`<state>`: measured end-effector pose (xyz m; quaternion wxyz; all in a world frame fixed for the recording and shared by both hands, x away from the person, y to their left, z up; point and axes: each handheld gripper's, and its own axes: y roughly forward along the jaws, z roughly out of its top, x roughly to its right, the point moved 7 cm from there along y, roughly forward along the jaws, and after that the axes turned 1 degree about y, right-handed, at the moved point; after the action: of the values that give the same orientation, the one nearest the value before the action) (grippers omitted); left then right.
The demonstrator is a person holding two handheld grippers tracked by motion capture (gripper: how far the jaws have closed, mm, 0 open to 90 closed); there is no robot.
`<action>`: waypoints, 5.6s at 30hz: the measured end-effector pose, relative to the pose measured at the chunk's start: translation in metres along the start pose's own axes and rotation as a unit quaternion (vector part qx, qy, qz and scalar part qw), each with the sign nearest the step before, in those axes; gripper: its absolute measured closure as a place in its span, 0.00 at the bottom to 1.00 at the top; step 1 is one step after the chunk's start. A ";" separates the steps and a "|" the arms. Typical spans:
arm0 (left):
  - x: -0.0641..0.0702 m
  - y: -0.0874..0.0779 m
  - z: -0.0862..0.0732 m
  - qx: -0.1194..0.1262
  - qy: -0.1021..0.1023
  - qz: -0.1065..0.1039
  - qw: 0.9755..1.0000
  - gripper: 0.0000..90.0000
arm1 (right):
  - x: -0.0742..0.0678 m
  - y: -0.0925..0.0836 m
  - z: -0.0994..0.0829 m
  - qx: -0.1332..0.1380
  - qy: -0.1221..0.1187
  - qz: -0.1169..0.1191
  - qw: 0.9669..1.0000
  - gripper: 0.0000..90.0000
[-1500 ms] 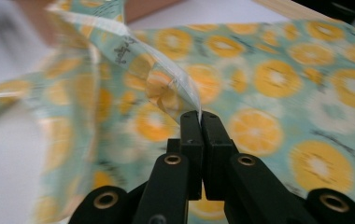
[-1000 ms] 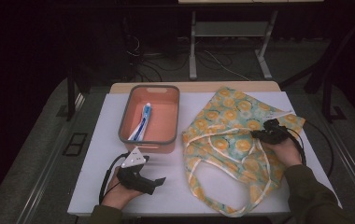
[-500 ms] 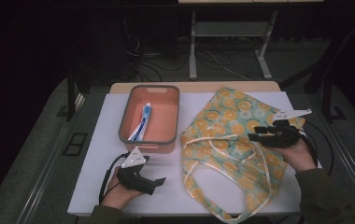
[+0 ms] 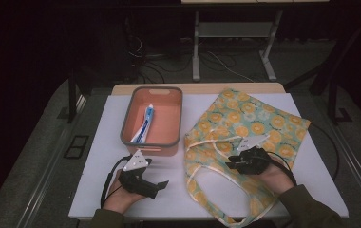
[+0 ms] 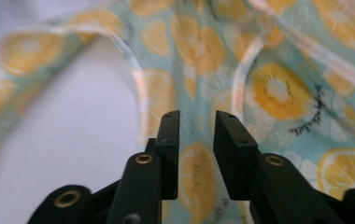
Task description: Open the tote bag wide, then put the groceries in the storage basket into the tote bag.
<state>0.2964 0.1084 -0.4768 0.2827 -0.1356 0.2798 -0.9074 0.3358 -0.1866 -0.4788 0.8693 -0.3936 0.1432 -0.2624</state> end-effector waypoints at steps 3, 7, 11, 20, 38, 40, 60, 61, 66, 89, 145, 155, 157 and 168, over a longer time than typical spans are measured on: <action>0.000 0.000 0.000 0.000 -0.001 0.000 1.000 0.00 | 0.004 0.009 -0.007 -0.012 0.002 -0.001 1.000 0.65; 0.001 0.000 0.000 0.000 0.000 -0.001 1.000 0.00 | 0.003 0.016 -0.011 -0.017 -0.006 -0.008 1.000 0.62; 0.001 0.000 0.000 -0.001 0.000 -0.001 1.000 0.00 | 0.008 0.016 -0.011 -0.007 -0.002 -0.011 1.000 0.76; 0.000 0.000 0.000 -0.001 0.001 -0.001 1.000 0.00 | 0.015 0.017 -0.010 0.005 0.023 0.010 1.000 0.99; 0.001 -0.001 0.000 -0.001 0.001 -0.002 1.000 0.00 | -0.002 -0.012 0.020 0.060 0.009 0.025 0.998 1.00; 0.001 -0.001 0.000 -0.001 0.001 -0.002 1.000 0.00 | 0.010 -0.020 0.027 0.075 0.017 0.007 0.997 1.00; 0.000 -0.001 -0.001 -0.001 -0.002 -0.004 1.000 0.00 | 0.094 -0.032 0.039 0.141 0.111 -0.069 0.981 1.00; 0.000 -0.001 -0.001 -0.001 -0.001 -0.005 1.000 0.00 | 0.093 -0.032 0.039 0.142 0.109 -0.069 0.981 1.00; 0.000 -0.002 -0.001 0.001 -0.001 -0.005 1.000 0.00 | 0.090 -0.031 0.039 0.140 0.104 -0.062 0.983 1.00; 0.021 -0.015 0.024 0.014 0.013 -0.063 0.998 0.00 | 0.084 -0.031 0.040 0.135 0.090 -0.052 0.985 1.00; -0.169 0.064 0.105 -0.106 -0.084 0.184 0.974 0.16 | 0.082 -0.034 0.042 0.146 0.082 -0.042 0.985 1.00; -0.171 0.075 0.091 -0.150 -0.109 0.176 0.967 0.17 | 0.081 -0.035 0.042 0.147 0.082 -0.041 0.985 1.00; -0.170 0.075 0.092 -0.144 -0.114 0.165 0.969 0.20 | 0.081 -0.035 0.042 0.148 0.082 -0.040 0.985 1.00; -0.162 0.078 0.095 -0.133 -0.089 0.126 0.979 0.39 | 0.081 -0.035 0.042 0.147 0.082 -0.040 0.985 1.00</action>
<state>0.4990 0.1090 -0.4598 0.3981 -0.2160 0.3864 -0.8035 0.4093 -0.2263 -0.4283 0.8920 -0.2438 0.1575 -0.3467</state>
